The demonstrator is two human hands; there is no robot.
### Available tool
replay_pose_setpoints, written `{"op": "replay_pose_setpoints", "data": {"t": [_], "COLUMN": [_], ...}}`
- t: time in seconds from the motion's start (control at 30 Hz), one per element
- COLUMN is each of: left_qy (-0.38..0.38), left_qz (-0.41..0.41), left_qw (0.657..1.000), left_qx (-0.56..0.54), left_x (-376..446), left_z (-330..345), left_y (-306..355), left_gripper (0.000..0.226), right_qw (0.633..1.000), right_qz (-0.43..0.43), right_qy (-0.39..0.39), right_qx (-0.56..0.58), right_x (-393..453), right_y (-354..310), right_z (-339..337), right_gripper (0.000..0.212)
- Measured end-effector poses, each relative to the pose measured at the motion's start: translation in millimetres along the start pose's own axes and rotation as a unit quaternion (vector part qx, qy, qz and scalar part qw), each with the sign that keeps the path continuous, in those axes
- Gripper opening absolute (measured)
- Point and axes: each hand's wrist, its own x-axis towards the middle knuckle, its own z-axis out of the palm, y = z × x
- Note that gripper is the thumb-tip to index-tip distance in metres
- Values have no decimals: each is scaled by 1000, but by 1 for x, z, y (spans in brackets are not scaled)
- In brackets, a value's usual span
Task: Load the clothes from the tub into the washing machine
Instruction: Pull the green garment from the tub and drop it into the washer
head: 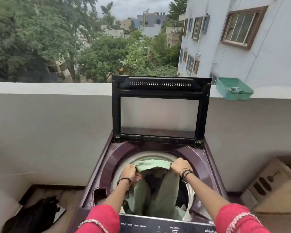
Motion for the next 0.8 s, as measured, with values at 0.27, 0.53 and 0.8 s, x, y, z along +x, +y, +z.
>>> {"op": "replay_pose_setpoints", "data": {"t": [0.27,0.53,0.8], "left_qy": [-111,-35,-141], "left_qz": [37,211,289], "left_qw": [932,951,922], "left_qx": [343,224,216], "left_x": [-3,-47,-103], "left_z": [37,115,277], "left_y": [-9,85,156], "left_gripper": [69,17,15], "right_qw": [970,987,979], "right_qz": [14,-89,60], "right_qy": [-220,113,148], "right_qx": [106,66,125], "right_x": [13,-5,-19], "right_y": [34,87,261], "right_z": [41,-27,-89], "right_gripper": [66,24,18]}}
